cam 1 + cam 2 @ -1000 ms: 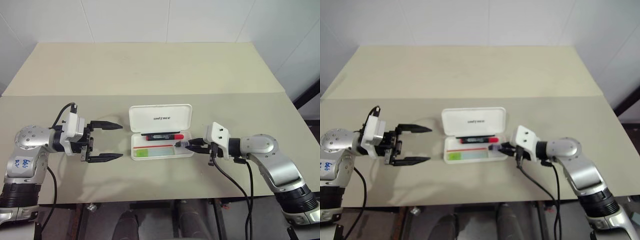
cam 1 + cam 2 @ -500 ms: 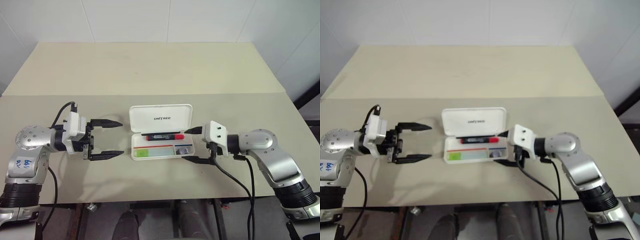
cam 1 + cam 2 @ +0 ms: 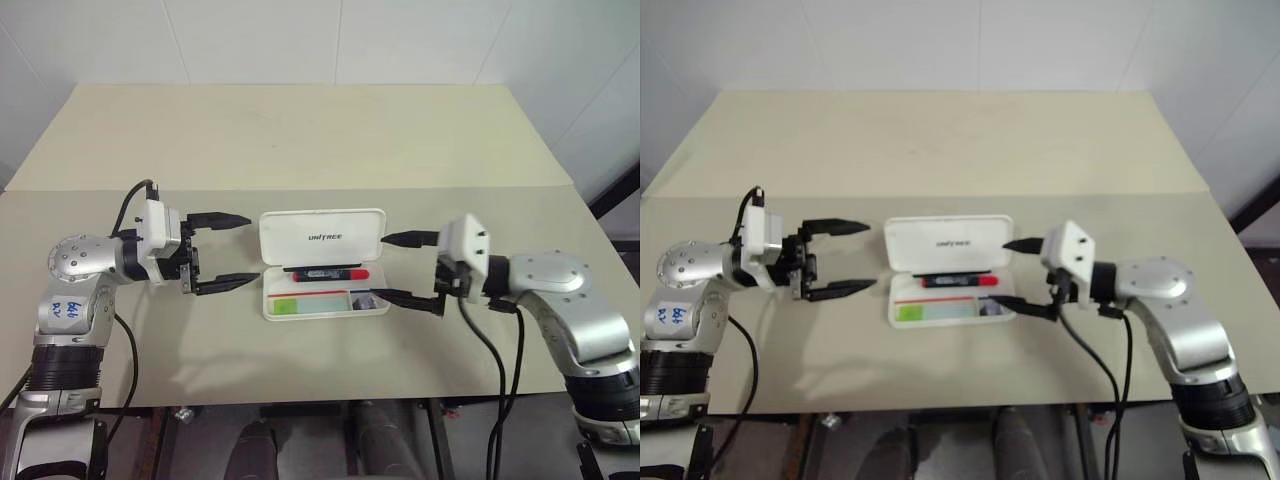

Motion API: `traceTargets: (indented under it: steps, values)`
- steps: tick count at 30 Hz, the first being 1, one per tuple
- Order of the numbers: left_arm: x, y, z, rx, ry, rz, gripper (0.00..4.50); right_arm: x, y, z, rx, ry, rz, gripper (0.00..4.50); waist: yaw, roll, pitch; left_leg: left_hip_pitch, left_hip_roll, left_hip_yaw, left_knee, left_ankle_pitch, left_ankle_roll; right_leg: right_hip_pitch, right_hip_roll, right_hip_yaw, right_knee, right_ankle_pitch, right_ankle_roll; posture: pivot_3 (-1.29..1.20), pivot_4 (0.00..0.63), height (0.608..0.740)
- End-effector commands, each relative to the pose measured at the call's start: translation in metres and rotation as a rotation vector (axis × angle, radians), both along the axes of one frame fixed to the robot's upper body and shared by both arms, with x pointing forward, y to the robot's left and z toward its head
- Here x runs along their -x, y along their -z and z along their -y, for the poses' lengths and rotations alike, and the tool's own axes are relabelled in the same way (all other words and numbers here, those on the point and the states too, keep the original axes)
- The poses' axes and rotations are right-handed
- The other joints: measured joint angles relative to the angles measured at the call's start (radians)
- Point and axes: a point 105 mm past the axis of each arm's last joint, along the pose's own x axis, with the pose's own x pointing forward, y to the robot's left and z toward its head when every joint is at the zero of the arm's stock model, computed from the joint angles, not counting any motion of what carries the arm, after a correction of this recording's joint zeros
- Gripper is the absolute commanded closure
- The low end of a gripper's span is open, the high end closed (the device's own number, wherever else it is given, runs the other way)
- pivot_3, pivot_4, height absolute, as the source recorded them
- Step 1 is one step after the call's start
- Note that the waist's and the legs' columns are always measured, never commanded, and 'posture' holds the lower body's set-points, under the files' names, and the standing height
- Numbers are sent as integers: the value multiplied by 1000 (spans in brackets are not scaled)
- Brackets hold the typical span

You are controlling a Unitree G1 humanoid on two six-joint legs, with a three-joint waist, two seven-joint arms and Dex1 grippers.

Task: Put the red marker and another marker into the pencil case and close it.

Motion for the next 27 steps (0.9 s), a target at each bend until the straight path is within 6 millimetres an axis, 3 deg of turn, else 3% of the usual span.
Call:
traceTargets:
  steps: [1, 6, 11, 19, 23, 27]
  values:
    - [-14, -16, -5, 29, -44, 77, 0, 15, -17, 9, -115, -59, 12, 22, 1, 0, 0, 0, 0, 0, 0, 0, 0, 0, 0, 0, 0, 0, 1, 0, 150, 740]
    - [-38, -25, -5, 56, -73, 103, 0, 11, -15, 19, -92, -21, 33, 22, 1, 0, 0, 0, 0, 0, 1, 0, 0, 0, 0, 0, -1, 3, 6, 0, 150, 740]
    - [-63, -33, 0, 59, -120, 125, 1497, 14, -20, 21, -141, -22, 32, 0, 1, 0, 0, 0, 0, 0, 0, 0, 0, 0, 0, 0, -1, 4, 8, 0, 150, 740]
    - [-97, -40, 5, 52, -233, 154, 4363, 19, -17, 29, -142, -12, 26, 0, 5, 0, 0, -1, 0, 0, -1, 0, 1, 0, 0, -1, -2, 6, 12, 0, 150, 740]
    - [-108, -22, 16, -6, -260, 101, 4456, 16, -18, 31, -135, 7, 40, 0, 5, 0, 0, -1, 0, 0, -1, -1, 1, 0, 0, -1, -2, 6, 12, 0, 150, 740]
    - [-104, -8, 29, -39, -178, 48, 4456, 16, -18, 31, -133, 11, 43, 0, 6, 0, 0, -1, 0, 0, -1, -1, 1, 0, 0, -1, -2, 6, 12, 0, 150, 740]
